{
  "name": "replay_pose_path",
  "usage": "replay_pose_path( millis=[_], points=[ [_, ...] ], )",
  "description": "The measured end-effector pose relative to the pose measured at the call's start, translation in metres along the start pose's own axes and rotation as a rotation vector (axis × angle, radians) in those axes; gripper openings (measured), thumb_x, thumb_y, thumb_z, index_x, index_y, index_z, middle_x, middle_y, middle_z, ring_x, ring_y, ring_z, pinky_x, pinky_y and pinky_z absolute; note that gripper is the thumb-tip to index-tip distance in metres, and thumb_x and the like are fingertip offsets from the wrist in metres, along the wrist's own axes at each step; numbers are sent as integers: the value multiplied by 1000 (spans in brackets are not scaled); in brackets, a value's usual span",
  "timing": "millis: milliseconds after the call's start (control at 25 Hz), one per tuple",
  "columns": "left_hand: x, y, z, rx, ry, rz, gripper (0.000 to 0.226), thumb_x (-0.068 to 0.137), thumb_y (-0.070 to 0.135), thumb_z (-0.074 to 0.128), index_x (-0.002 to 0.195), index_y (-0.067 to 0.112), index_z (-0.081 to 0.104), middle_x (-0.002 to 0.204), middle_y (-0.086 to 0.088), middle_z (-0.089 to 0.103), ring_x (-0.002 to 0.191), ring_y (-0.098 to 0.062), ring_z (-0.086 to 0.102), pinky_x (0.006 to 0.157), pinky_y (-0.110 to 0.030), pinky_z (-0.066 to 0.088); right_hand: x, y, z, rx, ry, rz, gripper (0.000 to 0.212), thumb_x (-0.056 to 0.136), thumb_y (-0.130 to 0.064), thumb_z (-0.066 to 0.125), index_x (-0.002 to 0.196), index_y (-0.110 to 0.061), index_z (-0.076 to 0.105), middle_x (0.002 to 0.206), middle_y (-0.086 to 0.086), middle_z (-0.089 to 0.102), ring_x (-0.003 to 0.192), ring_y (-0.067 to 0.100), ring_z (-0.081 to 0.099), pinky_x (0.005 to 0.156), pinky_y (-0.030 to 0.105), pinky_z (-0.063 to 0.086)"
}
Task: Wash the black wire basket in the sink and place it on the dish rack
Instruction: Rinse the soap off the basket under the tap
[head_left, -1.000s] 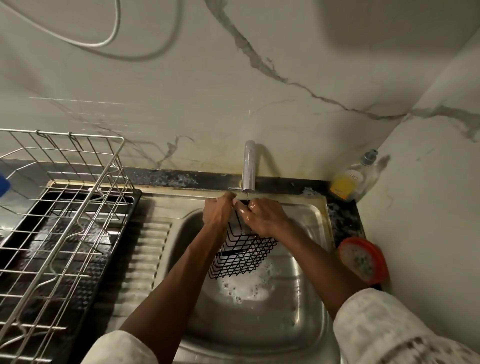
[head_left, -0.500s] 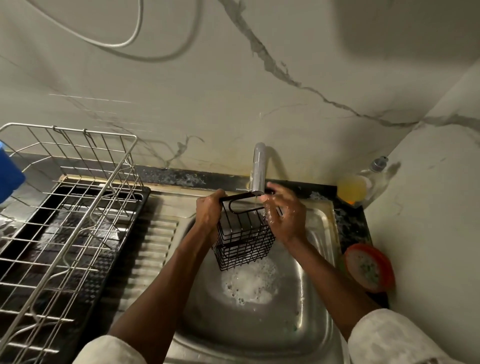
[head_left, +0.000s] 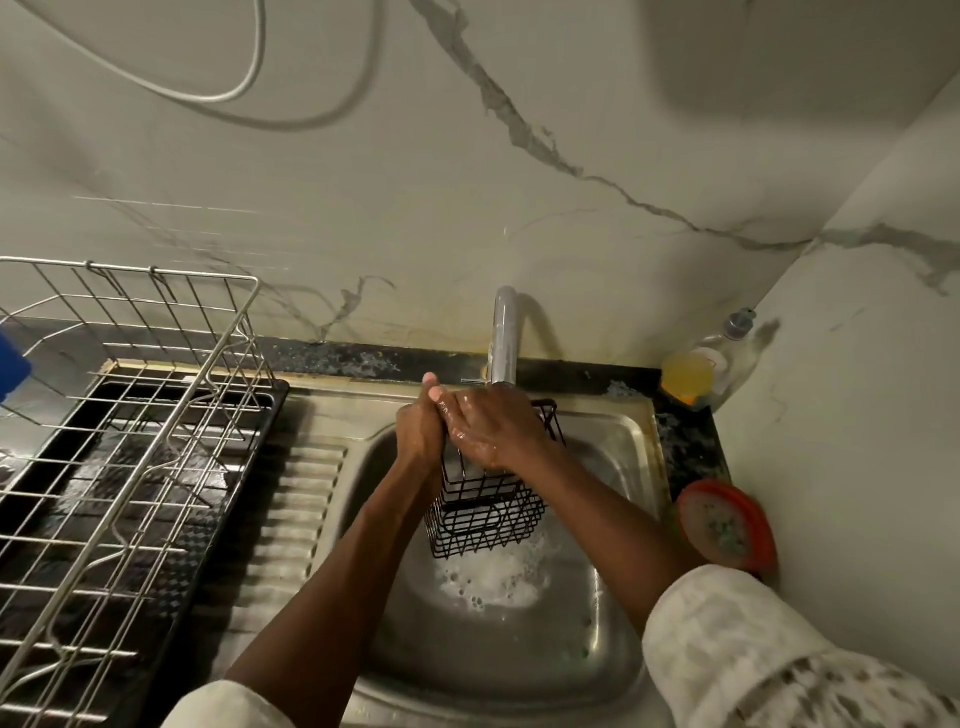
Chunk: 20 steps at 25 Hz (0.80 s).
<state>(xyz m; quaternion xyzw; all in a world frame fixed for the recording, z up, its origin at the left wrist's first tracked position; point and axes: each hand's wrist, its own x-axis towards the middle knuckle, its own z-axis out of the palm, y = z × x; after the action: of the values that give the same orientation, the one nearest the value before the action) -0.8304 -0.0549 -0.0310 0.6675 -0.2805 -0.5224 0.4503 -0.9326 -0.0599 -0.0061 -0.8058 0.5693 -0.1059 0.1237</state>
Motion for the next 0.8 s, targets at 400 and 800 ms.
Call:
replay_pose_path(
  millis=[400,800],
  points=[
    [1,-9,-39,-318,-109,-108,53,92,47,65,52,23,38,48,2,36,44,-17,33,43,-23,32,-7,44,6,1082,196,319,31,96,-34,66,90,-4,72,80,9,72,66,13,68,56,25,54],
    [9,9,-21,553,-256,376,56,108,52,38,79,16,69,76,1,70,70,-14,67,64,-25,50,-15,59,43,945,269,492,62,94,-65,42,65,-12,56,56,2,49,52,24,45,53,42,40]
  ],
)
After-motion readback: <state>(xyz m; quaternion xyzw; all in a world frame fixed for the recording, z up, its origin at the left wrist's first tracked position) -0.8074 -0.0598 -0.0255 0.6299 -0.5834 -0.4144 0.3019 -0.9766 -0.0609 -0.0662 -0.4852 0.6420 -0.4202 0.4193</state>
